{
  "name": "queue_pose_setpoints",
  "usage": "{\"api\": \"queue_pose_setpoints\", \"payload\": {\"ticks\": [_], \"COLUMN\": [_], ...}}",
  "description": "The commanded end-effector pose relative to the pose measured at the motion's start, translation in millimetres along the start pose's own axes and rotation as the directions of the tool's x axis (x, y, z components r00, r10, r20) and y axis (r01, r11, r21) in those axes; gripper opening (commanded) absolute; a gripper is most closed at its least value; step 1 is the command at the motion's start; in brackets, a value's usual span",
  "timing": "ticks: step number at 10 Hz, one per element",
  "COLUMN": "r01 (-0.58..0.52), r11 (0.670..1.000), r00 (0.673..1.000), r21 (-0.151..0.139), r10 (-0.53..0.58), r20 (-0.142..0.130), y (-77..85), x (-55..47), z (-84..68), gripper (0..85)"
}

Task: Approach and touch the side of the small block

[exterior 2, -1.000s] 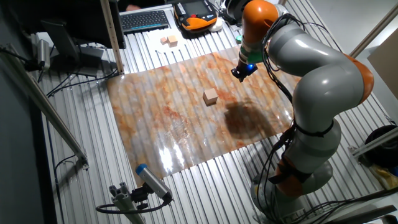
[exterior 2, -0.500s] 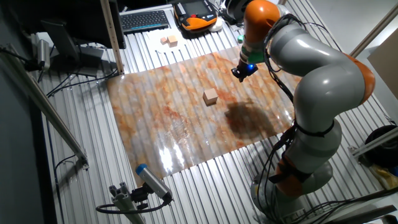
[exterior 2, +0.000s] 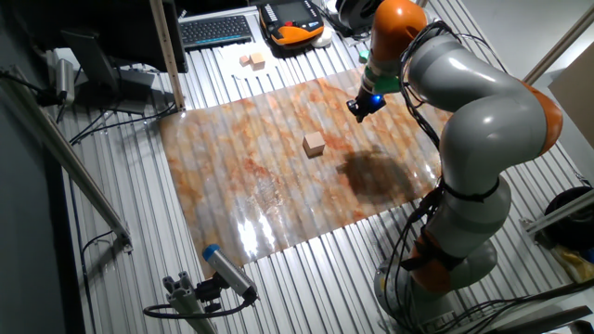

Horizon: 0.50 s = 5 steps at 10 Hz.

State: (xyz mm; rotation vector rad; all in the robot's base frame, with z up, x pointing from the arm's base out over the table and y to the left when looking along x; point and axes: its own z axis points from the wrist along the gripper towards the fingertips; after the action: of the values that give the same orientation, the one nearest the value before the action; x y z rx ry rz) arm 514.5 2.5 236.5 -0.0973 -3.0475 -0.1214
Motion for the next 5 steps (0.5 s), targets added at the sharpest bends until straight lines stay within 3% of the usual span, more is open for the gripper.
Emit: {"api": "queue_pose_setpoints", "payload": {"ticks": [1, 2, 3, 4, 5], "r01": [-0.003, -0.008, -0.014, 0.027, 0.035], "r11": [1.0, 1.0, 0.997, 0.995, 0.998], "r00": [1.0, 1.0, 0.996, 0.996, 0.995], "r21": [-0.002, 0.015, 0.072, 0.096, 0.06], "r10": [0.003, 0.008, 0.007, -0.035, -0.04], "r20": [-0.007, -0.015, 0.092, 0.077, 0.091], "y": [0.0, 0.0, 0.0, 0.0, 0.0], "x": [0.2, 0.2, 0.2, 0.2, 0.2], "z": [0.4, 0.4, 0.4, 0.4, 0.4], "gripper": [0.0, 0.0, 0.0, 0.0, 0.0]}}
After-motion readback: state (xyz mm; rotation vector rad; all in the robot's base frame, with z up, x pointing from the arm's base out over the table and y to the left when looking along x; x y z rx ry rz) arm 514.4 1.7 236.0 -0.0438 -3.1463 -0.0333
